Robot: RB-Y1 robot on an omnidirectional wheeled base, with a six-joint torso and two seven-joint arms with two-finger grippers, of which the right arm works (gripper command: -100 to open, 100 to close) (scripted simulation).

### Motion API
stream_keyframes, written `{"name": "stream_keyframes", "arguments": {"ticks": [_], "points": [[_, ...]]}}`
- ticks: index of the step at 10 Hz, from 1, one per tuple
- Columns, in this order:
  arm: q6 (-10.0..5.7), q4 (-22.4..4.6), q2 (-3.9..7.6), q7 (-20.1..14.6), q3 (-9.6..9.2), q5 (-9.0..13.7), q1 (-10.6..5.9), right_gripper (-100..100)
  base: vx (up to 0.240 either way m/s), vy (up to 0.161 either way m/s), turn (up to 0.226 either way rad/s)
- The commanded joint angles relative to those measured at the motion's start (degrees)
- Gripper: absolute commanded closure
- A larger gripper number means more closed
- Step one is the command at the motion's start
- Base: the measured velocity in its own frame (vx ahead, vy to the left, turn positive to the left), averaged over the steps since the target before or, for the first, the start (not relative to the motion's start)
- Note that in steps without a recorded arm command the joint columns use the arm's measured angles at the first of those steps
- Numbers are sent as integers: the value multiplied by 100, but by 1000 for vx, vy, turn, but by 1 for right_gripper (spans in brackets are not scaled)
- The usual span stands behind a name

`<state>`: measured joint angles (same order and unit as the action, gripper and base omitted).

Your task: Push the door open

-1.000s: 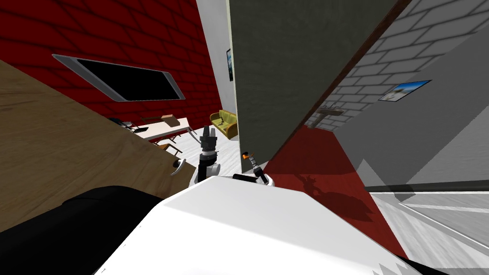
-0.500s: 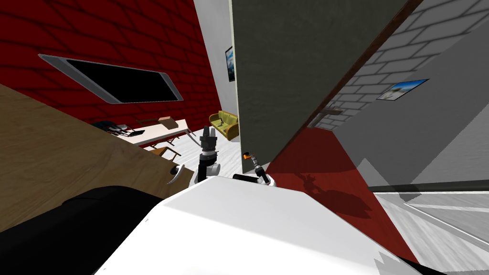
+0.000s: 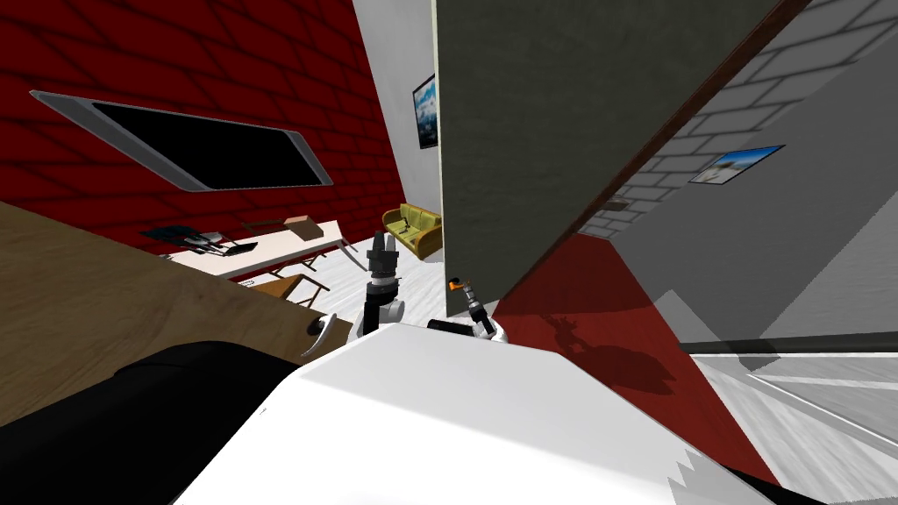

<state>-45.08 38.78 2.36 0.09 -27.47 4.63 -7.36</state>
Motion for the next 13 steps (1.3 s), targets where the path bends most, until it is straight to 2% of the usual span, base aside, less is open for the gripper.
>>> {"name": "stream_keyframes", "arguments": {"ticks": [1,2,5,10,11,12,13], "points": [[50,104,72,15,206,52,9,100,92,126,-34],[50,104,72,15,206,52,9,100,81,117,-34],[48,44,-11,76,474,106,-21,100,103,136,-44],[45,-28,-169,149,799,172,-58,100,104,152,-49],[93,40,-101,145,782,171,-1,100,56,62,-39],[72,20,-19,180,928,221,-27,100,119,103,-47],[70,14,-6,190,961,231,-30,100,164,157,-75]]}}
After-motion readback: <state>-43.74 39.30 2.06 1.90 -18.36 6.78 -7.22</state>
